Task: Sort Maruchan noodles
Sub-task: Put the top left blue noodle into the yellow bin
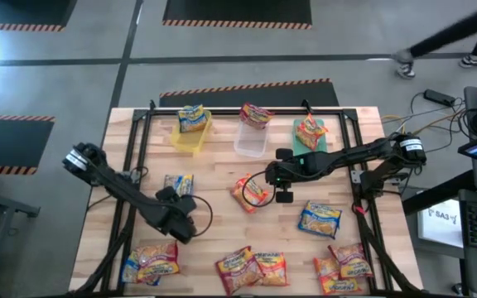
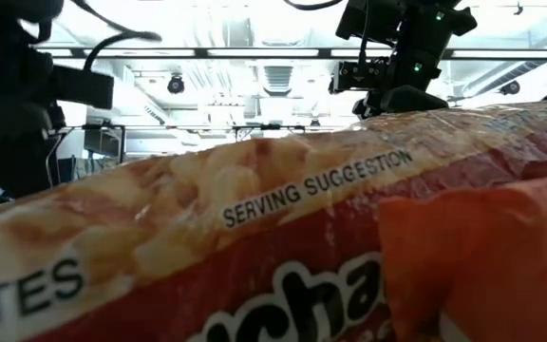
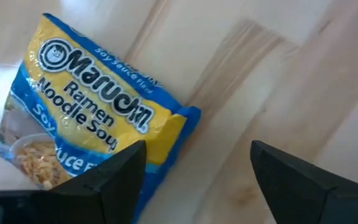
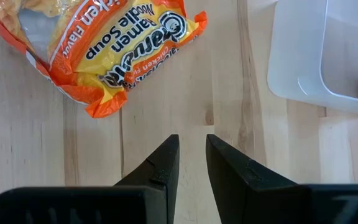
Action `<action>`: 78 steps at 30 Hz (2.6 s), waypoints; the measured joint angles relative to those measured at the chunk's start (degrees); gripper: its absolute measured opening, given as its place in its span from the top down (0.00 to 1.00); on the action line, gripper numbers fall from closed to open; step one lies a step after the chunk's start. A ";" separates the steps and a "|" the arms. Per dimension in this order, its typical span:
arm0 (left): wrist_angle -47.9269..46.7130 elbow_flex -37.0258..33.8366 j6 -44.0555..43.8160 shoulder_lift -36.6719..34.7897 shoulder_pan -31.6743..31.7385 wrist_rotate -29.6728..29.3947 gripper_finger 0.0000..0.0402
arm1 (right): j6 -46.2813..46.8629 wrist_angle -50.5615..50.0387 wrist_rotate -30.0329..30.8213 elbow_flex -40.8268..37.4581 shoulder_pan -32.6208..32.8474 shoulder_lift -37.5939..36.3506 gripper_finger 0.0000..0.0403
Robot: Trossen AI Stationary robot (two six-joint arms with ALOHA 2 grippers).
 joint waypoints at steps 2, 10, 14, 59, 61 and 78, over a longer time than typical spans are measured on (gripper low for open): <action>-1.17 -0.01 0.45 1.39 0.00 -0.94 0.31 | 0.00 -0.02 0.00 0.00 -0.01 0.00 0.83; -2.59 0.98 3.74 4.87 0.02 -4.54 0.31 | 0.00 0.00 0.02 0.00 0.00 0.00 0.83; -6.07 2.88 3.79 4.87 0.02 -7.18 0.31 | 0.00 0.00 0.01 0.00 -0.01 0.00 0.83; -9.07 3.31 -0.07 15.16 3.43 -14.85 0.99 | 0.00 0.81 0.02 0.01 -0.01 0.00 0.83; -9.04 4.46 -1.02 14.68 3.44 -15.25 1.00 | 0.00 1.18 0.00 0.02 -0.02 0.00 0.83; -6.30 8.19 -13.18 8.16 8.07 -30.79 1.00 | 0.49 1.62 -0.04 0.01 0.00 0.00 0.83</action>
